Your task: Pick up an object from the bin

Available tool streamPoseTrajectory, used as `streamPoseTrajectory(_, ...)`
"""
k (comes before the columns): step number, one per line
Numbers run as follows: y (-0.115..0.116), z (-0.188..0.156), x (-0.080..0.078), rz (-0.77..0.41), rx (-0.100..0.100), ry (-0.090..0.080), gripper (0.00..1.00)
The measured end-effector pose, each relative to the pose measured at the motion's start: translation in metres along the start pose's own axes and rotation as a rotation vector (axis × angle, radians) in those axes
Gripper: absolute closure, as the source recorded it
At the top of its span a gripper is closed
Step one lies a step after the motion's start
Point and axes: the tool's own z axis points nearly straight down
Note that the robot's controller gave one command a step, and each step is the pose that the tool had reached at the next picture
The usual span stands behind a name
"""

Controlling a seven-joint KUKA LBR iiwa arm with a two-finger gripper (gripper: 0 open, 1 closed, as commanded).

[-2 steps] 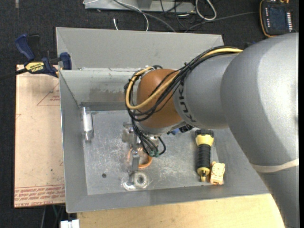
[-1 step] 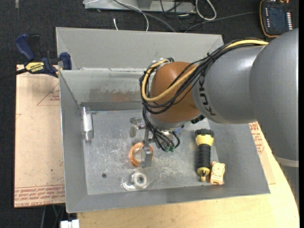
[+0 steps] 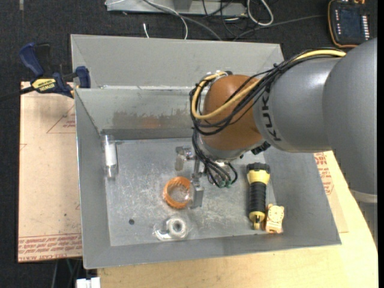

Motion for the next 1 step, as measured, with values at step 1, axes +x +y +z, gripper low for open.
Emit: streamPoseTrajectory(1, 0.0077, 0.0303, 0.0077, -0.070, -0.006, -0.011, 0.00)
